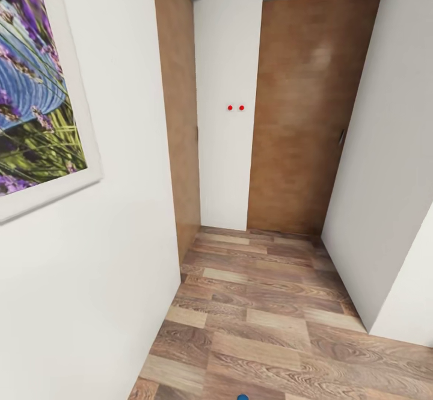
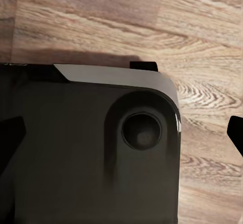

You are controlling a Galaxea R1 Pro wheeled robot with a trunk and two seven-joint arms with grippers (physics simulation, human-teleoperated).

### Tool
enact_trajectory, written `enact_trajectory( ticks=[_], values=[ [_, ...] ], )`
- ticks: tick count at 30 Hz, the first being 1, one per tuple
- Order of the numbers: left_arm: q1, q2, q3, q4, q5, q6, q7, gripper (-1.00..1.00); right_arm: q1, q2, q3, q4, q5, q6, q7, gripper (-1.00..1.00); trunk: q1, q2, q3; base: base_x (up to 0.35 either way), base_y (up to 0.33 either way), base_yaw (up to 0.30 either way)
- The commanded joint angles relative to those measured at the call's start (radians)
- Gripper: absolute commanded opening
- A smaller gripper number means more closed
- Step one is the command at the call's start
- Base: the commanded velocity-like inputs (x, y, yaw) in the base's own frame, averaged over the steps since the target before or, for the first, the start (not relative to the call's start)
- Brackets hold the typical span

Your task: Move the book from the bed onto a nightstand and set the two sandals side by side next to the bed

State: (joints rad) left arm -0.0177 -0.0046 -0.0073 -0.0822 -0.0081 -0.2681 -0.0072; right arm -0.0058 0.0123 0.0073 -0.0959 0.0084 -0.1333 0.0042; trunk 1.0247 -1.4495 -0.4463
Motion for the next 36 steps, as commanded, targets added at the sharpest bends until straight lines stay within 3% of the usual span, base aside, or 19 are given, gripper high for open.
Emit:
enact_trajectory(
  ticks=[1, 36],
  values=[
    [-0.001, 0.0, 0.0, 0.001, -0.001, -0.003, -0.001, 1.0, -0.001, 0.0, 0.0, 0.001, 0.001, -0.003, 0.0, 1.0, 0.0, 0.0, -0.001, 0.159, 0.001, -0.001],
    [-0.001, 0.0, 0.0, 0.001, -0.001, -0.003, -0.001, 1.0, -0.001, 0.0, 0.0, 0.001, 0.001, -0.003, 0.001, 1.0, 0.0, 0.0, -0.001, 0.082, 0.0, 0.0]
  ],
)
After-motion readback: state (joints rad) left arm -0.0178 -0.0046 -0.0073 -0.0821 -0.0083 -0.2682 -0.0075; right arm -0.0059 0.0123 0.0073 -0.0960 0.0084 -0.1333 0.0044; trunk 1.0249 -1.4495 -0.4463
